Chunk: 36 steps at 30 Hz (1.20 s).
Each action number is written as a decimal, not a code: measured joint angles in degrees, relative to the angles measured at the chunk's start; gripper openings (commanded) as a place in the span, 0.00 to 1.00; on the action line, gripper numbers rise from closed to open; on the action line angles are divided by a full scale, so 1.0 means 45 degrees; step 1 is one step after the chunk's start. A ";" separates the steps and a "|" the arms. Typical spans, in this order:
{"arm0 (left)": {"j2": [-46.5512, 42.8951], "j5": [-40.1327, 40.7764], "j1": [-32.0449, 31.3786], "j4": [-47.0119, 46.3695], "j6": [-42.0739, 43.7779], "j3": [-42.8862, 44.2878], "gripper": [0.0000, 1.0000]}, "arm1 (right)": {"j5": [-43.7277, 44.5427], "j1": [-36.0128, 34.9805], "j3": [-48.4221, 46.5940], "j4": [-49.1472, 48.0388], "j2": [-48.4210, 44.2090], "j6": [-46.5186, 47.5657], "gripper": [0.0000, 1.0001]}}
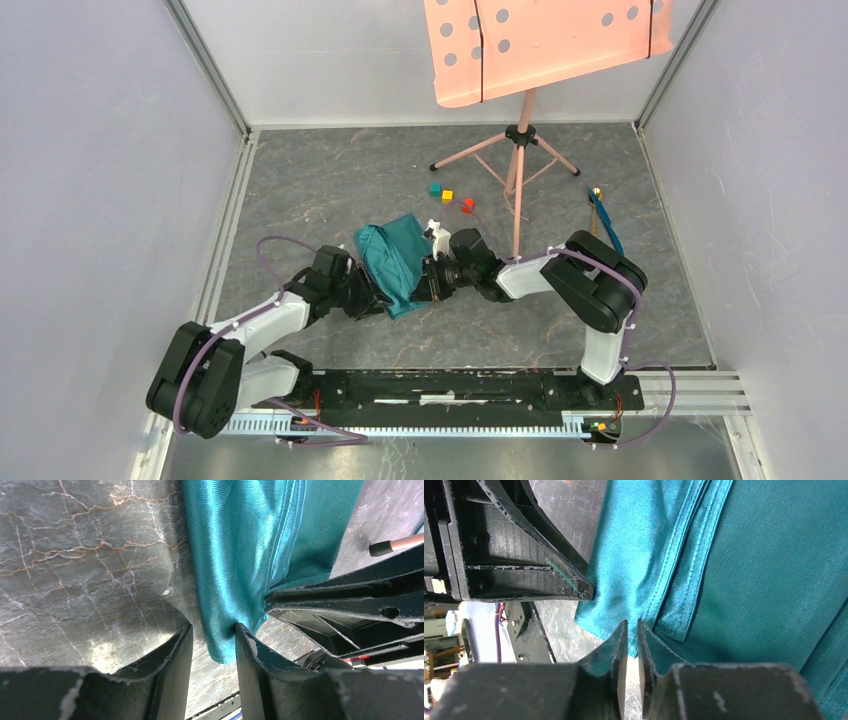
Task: Fold the napkin into a case and place the utensils inside
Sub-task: Smooth out the 2/3-rectangle-folded napkin at the center of the board.
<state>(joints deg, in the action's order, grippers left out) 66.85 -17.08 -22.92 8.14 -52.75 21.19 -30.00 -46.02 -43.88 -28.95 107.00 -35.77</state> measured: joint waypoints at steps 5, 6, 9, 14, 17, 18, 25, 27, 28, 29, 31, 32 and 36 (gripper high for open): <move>-0.0155 0.0000 -0.0010 0.0019 -0.0058 -0.0068 0.45 | 0.0112 0.0005 0.0005 0.0282 -0.0175 0.0146 0.48; -0.0175 0.0000 -0.0010 0.0024 -0.0058 -0.0078 0.45 | 0.0141 0.0005 0.0005 0.0306 -0.0257 0.0155 0.50; -0.0233 0.0005 -0.0015 0.0024 -0.0063 -0.0121 0.44 | 0.0238 0.0005 0.0282 0.0267 -0.0525 0.0112 0.50; -0.0272 0.0000 -0.0015 0.0029 -0.0063 -0.0146 0.49 | 0.0262 0.0000 0.0729 -0.0117 -0.0724 -0.0112 0.51; -0.0306 -0.0053 -0.0015 0.0005 -0.0068 -0.0146 0.52 | 0.0311 0.0000 0.0753 0.0019 -0.0860 0.0000 0.56; -0.0335 -0.0107 -0.0015 0.0010 -0.0068 -0.0146 0.52 | 0.0359 0.0000 0.0748 0.0238 -0.0981 0.0185 0.59; -0.1064 0.0189 -0.0024 0.1015 -0.0058 -0.0097 0.62 | 0.1234 0.0379 -0.0170 0.3342 -0.2467 0.2812 0.70; -0.1506 0.0573 -0.0024 0.1807 -0.0049 0.0097 0.64 | 0.1559 0.0772 -0.0243 0.3895 -0.3045 0.3463 0.70; -0.1729 0.0816 -0.0019 0.2239 -0.0044 0.0296 0.65 | 0.1690 0.1064 -0.0248 0.4114 -0.3293 0.3745 0.70; -0.1953 0.1088 -0.0019 0.2642 -0.0039 0.0544 0.66 | 0.1763 0.1355 -0.0248 0.4240 -0.3419 0.3963 0.70; -0.2322 0.1506 -0.0019 0.3293 -0.0024 0.1137 0.67 | 0.1729 0.1899 -0.0248 0.4396 -0.3390 0.4240 0.68; -0.2458 0.1710 -0.0019 0.3585 0.0015 0.1501 0.67 | 0.1695 0.2132 -0.0248 0.4473 -0.3288 0.4313 0.67; -0.2531 0.1928 -0.0019 0.4206 0.0355 0.2856 0.68 | 0.1229 0.2555 -0.0194 0.4299 -0.2492 0.4294 0.54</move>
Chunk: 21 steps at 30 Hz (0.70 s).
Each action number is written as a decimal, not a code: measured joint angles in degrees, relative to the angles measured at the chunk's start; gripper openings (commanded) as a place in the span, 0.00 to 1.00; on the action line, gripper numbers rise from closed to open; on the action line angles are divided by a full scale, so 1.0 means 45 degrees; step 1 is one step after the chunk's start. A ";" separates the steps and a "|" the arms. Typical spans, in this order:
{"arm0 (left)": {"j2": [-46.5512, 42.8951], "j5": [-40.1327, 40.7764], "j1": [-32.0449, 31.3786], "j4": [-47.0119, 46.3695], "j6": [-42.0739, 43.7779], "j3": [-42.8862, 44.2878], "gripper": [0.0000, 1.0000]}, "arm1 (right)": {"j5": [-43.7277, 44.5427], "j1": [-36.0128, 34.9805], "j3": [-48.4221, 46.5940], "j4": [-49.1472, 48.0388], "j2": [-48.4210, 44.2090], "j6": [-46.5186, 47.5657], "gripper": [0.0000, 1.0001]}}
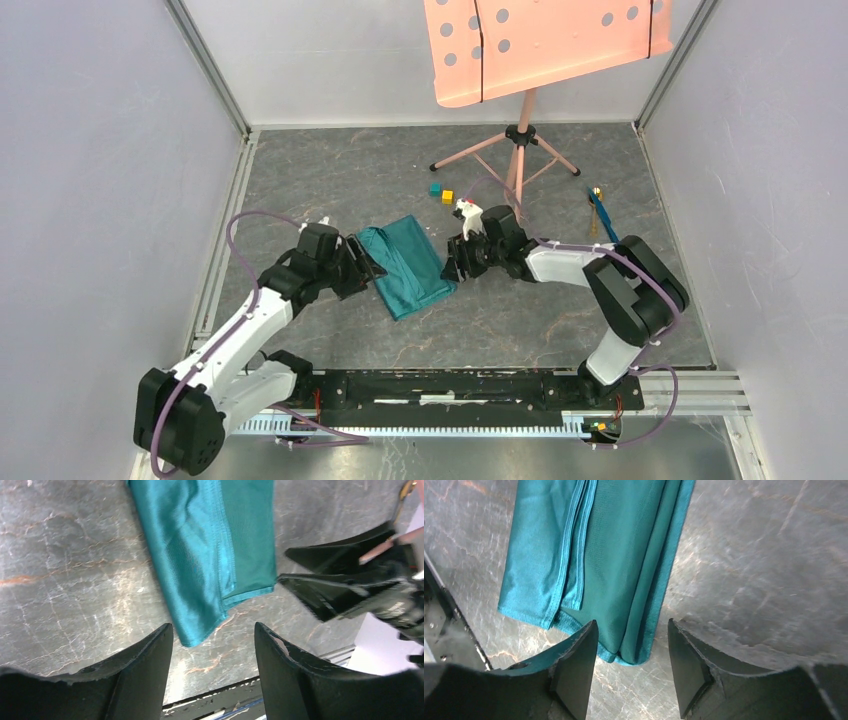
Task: Fold the napkin into a case and place the utensils inside
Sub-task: Smooth out the 2/3-rectangle-folded napkin at the center of the board, then pick up the 2/3-rectangle-folded napkin from the center of the board.
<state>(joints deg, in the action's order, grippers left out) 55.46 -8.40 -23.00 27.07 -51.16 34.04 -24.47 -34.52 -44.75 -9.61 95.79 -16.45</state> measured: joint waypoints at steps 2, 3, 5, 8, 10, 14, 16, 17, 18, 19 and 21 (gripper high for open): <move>0.0068 -0.0087 0.0000 0.0141 0.0170 0.0432 0.68 | -0.0379 -0.0068 0.0180 -0.0355 0.0321 -0.0170 0.41; 0.0121 -0.0180 0.0000 0.0151 0.0214 0.0568 0.68 | -0.0559 -0.0112 0.0335 -0.0612 0.0432 -0.0321 0.36; 0.0287 -0.0389 -0.0005 0.0155 0.0311 0.0733 0.68 | -0.0869 -0.0291 0.0665 -0.1195 0.0602 -0.0695 0.34; 0.0695 -0.0588 -0.0214 0.0175 0.0355 0.0811 0.67 | -0.1112 -0.0767 0.1200 -0.2244 0.0704 -0.1515 0.33; 0.1039 -0.0588 -0.0563 0.0223 0.0393 0.0855 0.69 | -0.1132 -0.1292 0.1588 -0.2943 0.0699 -0.2176 0.36; 0.1982 -0.0238 -0.2040 0.0427 0.0393 0.1200 0.70 | -0.0952 -0.2259 0.2195 -0.3279 0.0146 -0.3055 0.72; 0.2569 0.0223 -0.3109 0.0709 0.0389 0.1642 0.68 | -0.0427 -0.2312 0.2249 -0.2516 -0.0578 -0.2987 0.80; 0.2924 0.0534 -0.3682 0.0826 0.0389 0.1933 0.67 | -0.0092 -0.2215 0.2244 -0.2181 -0.0899 -0.2909 0.82; 0.3225 0.0758 -0.4133 0.0981 0.0379 0.2210 0.66 | 0.0272 -0.2055 0.2225 -0.1749 -0.1243 -0.2739 0.83; 0.3638 0.1122 -0.4697 0.1137 0.0374 0.2584 0.65 | 0.0597 -0.1846 0.2225 -0.1282 -0.1617 -0.2565 0.85; 0.4430 0.1812 -0.5649 0.1559 0.0374 0.3390 0.59 | 0.1209 -0.1443 0.2302 -0.0500 -0.2424 -0.2244 0.92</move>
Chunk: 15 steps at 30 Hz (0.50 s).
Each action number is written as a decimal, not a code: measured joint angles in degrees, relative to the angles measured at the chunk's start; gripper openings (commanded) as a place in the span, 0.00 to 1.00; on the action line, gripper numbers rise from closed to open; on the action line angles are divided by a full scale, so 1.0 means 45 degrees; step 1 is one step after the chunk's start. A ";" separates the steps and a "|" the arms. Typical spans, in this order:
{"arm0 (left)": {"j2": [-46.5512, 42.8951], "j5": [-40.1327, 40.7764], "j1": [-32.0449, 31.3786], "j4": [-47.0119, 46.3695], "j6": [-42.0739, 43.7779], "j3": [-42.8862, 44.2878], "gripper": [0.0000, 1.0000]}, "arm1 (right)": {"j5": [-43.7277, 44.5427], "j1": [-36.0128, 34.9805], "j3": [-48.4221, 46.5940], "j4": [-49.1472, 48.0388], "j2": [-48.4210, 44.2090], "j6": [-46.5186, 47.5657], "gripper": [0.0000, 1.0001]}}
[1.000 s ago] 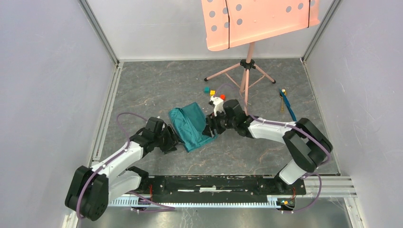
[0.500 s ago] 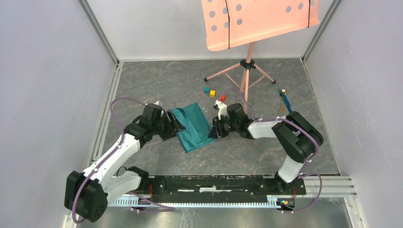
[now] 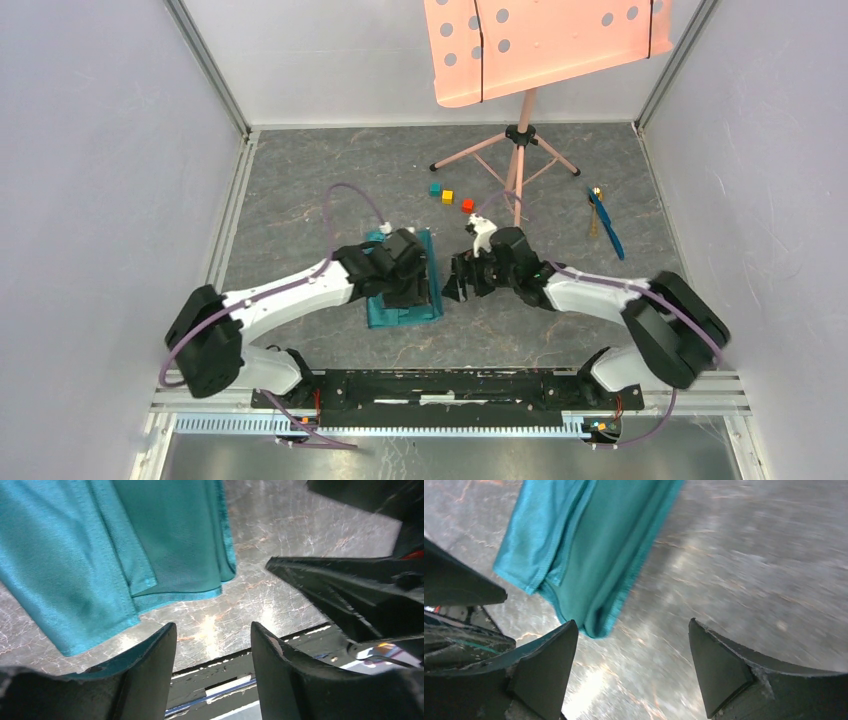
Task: Fold the napkin into a case and place the utensils inside
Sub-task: Pick up the 2/3-rectangle-folded napkin from the center of the board.
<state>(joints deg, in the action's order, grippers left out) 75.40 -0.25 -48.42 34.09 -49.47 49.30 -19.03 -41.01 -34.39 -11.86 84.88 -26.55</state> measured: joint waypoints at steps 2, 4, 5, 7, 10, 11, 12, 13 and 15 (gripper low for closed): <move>0.0840 0.0758 -0.0869 0.0529 -0.0029 0.0918 0.57 | 0.0753 0.0282 0.0398 0.0617 -0.1171 0.0301 0.98; 0.1651 0.1302 -0.1481 0.0865 -0.0073 0.1715 0.56 | 0.1413 0.0321 0.0865 0.1137 -0.2365 0.0534 0.98; 0.1991 0.1467 -0.1666 0.0971 -0.0087 0.1996 0.56 | 0.1661 0.0321 0.1044 0.1321 -0.2827 0.0622 0.98; 0.2642 0.1763 -0.1933 0.1132 -0.0112 0.2404 0.57 | 0.2025 0.0413 0.1457 0.1613 -0.3657 0.0772 0.98; 0.3555 0.2064 -0.2127 0.1467 -0.0185 0.2856 0.59 | 0.2254 0.0724 0.1967 0.1957 -0.4381 0.0831 0.98; 0.3861 0.2157 -0.2157 0.1554 -0.0185 0.3016 0.60 | 0.2297 0.0826 0.2127 0.2030 -0.4546 0.0826 0.98; 0.4104 0.2254 -0.2191 0.1647 -0.0185 0.3143 0.61 | 0.2327 0.0913 0.2312 0.2089 -0.4741 0.0821 0.98; 0.4376 0.2390 -0.2225 0.1787 -0.0185 0.3293 0.62 | 0.2395 0.0996 0.2521 0.2132 -0.4964 0.0816 0.98; 0.4765 0.2589 -0.2268 0.1987 -0.0185 0.3536 0.62 | 0.2448 0.1049 0.2773 0.2191 -0.5265 0.0821 0.98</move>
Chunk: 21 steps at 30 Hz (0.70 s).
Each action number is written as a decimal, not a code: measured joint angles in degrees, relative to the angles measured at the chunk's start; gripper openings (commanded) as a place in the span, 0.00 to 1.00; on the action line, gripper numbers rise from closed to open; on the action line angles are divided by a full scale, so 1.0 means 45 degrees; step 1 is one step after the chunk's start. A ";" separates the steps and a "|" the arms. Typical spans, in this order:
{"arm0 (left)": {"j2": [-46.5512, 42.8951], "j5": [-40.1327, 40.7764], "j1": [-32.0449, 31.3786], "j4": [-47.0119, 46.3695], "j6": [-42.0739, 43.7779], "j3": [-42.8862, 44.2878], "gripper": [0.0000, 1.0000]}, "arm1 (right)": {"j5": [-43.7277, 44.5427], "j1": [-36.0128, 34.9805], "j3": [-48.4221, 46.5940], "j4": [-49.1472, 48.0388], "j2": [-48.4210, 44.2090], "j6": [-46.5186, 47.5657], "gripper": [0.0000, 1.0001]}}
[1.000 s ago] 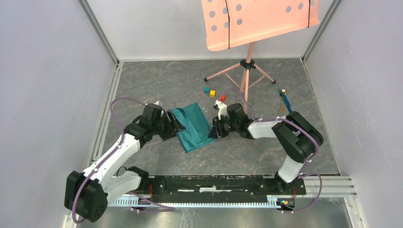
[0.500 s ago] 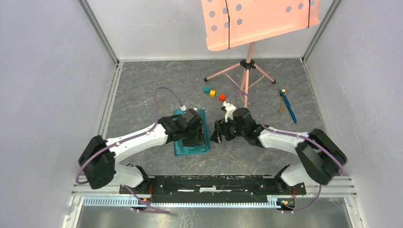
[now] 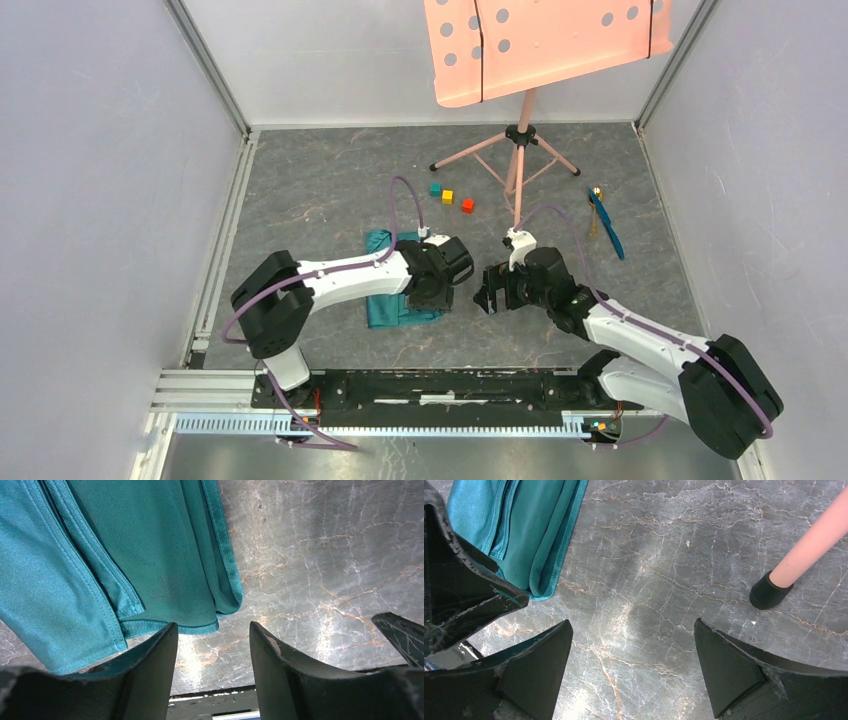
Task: Fold the napkin into a case and place the utensils inside
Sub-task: Pick up the 2/3-rectangle-folded napkin from the center of the board, then pass from the left arm to the right
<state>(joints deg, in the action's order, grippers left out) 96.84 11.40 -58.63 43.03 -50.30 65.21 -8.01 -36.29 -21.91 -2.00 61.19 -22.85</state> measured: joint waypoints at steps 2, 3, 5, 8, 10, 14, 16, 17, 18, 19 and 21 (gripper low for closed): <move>0.0272 0.0146 -0.0029 0.0146 0.0000 0.0189 0.62 | 0.0034 0.0015 0.0087 0.0083 -0.0141 0.0000 0.98; 0.0389 0.0180 -0.0029 0.0194 0.0000 0.0272 0.61 | 0.0034 0.0019 0.0087 0.0087 -0.0136 0.0005 0.98; 0.0607 0.0262 -0.0058 0.0296 0.0000 0.0452 0.61 | 0.0034 0.0019 0.0087 0.0092 -0.0068 0.0000 0.98; 0.0957 0.0369 -0.0092 0.0330 0.0000 0.0675 0.60 | 0.0039 0.0024 0.0087 0.0092 0.0102 -0.0005 0.98; 0.1214 0.0413 -0.0107 0.0330 0.0000 0.0782 0.60 | 0.0049 0.0029 0.0087 0.0097 0.0199 -0.0063 0.98; 0.1695 0.0447 -0.0151 0.0325 0.0005 0.0831 0.54 | 0.0092 0.0233 0.0087 0.0107 0.0262 -0.0325 0.98; 0.1909 0.0461 -0.0160 0.0330 0.0005 0.0835 0.49 | 0.0136 0.0340 0.0092 0.0092 0.0248 -0.0408 0.98; 0.1996 0.0437 -0.0160 0.0325 0.0000 0.0869 0.45 | 0.0141 0.0384 0.0092 0.0092 0.0233 -0.0442 0.98; 0.2021 0.0461 -0.0165 0.0306 0.0005 0.0913 0.37 | 0.0155 0.0452 0.0092 0.0083 0.0219 -0.0447 0.98; 0.2050 0.0505 -0.0170 0.0291 0.0005 0.0947 0.30 | 0.0160 0.0461 0.0092 0.0087 0.0214 -0.0452 0.98; 0.2079 0.0583 -0.0170 0.0228 0.0000 0.0952 0.14 | 0.0155 0.0534 0.0092 0.0087 0.0233 -0.0452 0.98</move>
<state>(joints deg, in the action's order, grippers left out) 106.19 14.02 -59.40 44.05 -50.30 69.49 -7.31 -33.89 -21.50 -1.61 62.24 -24.88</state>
